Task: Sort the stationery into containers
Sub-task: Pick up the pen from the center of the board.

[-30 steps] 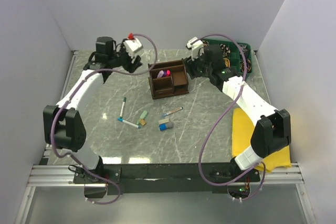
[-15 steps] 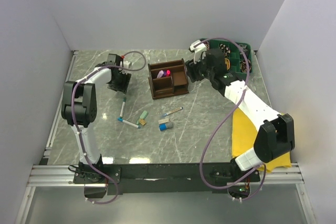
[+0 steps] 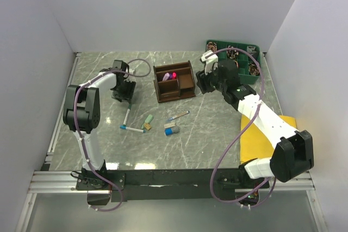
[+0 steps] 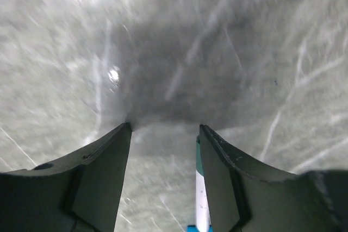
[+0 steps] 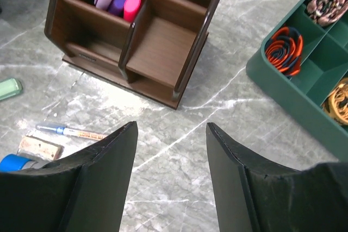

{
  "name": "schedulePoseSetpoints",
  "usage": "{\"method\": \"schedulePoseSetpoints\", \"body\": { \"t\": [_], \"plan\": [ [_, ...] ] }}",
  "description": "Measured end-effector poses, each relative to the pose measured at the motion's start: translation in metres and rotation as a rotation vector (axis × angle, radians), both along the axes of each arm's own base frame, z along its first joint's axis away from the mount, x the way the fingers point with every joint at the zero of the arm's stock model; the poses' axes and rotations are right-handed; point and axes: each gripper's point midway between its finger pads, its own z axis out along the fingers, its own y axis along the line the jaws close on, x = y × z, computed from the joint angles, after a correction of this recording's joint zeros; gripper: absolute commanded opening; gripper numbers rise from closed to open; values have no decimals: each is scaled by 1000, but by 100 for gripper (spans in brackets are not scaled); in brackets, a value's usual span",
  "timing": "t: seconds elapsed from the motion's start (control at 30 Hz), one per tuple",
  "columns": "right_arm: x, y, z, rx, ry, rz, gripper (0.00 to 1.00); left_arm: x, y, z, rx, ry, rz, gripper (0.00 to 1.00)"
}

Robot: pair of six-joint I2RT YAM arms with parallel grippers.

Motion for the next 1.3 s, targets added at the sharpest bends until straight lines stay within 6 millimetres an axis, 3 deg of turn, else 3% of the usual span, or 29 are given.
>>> {"method": "schedulePoseSetpoints", "body": {
  "t": [0.23, 0.53, 0.7, 0.8, 0.97, 1.07, 1.13, 1.3],
  "plan": [
    [-3, 0, -6, 2, 12, 1, 62, -8, -9, 4, -20, 7, 30, 60],
    [-13, -2, -17, 5, 22, 11, 62, -25, -32, 33, -35, -17, -20, 53],
    [-16, -3, -19, 7, 21, 15, 62, -53, -29, 21, -12, 48, -29, 50],
    [-16, -2, -14, 14, 7, 17, 62, -56, -26, 15, 1, 69, -25, 42],
    [-18, -3, -6, 23, -14, 19, 61, -57, -24, 0, 18, 108, -27, 39],
    [-21, -4, -6, 25, -19, 21, 62, -55, -24, -4, 32, 120, -35, 21],
    [-24, -5, -7, 25, -20, 21, 62, -54, -24, -4, 39, 119, -42, 1],
    [-27, -6, -7, 22, -23, 22, 61, -55, -29, 1, 8, 117, -67, 1]
  ]
}}
